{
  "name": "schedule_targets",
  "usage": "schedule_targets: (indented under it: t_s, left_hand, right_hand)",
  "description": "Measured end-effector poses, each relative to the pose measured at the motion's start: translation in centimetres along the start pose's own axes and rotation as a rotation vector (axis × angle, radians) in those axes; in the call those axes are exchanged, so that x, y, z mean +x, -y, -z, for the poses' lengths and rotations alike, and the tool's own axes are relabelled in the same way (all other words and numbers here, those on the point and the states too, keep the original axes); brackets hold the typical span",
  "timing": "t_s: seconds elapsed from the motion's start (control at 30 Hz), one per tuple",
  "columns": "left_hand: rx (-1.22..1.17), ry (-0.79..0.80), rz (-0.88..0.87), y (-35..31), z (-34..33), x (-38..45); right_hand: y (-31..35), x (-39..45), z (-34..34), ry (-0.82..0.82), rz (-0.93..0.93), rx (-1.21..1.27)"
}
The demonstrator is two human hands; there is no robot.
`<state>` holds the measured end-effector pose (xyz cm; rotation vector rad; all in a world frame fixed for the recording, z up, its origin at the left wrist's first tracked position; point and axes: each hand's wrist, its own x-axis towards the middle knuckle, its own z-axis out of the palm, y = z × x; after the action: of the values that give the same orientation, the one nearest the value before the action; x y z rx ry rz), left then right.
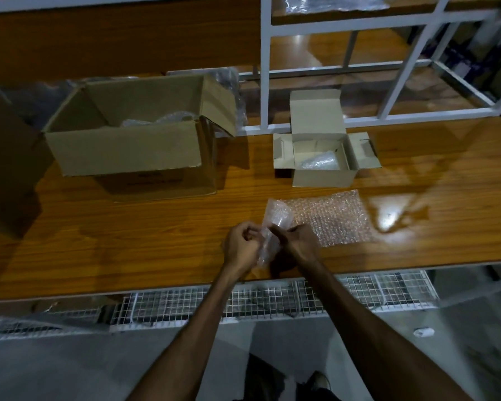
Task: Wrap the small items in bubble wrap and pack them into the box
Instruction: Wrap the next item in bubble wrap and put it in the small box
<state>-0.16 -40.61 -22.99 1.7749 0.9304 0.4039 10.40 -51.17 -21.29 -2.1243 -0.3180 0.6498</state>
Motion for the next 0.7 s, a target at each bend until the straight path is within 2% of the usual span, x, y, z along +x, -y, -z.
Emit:
schedule_targets:
  t_s: [0.1,0.27,0.5,0.6,0.7]
  left_hand:
    - [-0.018,0.015,0.024,-0.4,0.4,0.2]
    - [0.062,0.145,0.008,-1.6,-1.0,0.7]
    - [0.185,0.139,-0.056,-2.7,-3.1,0.0]
    - [0.190,0.155,-0.050,-2.8,-3.5,-0.2]
    - [0.068,0.197,0.021,-3.1,-3.1,0.2]
  right_hand:
    - [-0.5,-0.3,1.0,0.043,-0.033,0.090]
    - [-1.9,-0.5,3.4,0.108,-0.095,0.287]
    - [-0.9,-0.8,3.3,-0.075,0.024,0.030]
    - [-1.2,-0.7,3.9,-0.082,-0.008,-0.037]
    - [-2.1,-0.4,4.5,-0.055,-0.048,0.008]
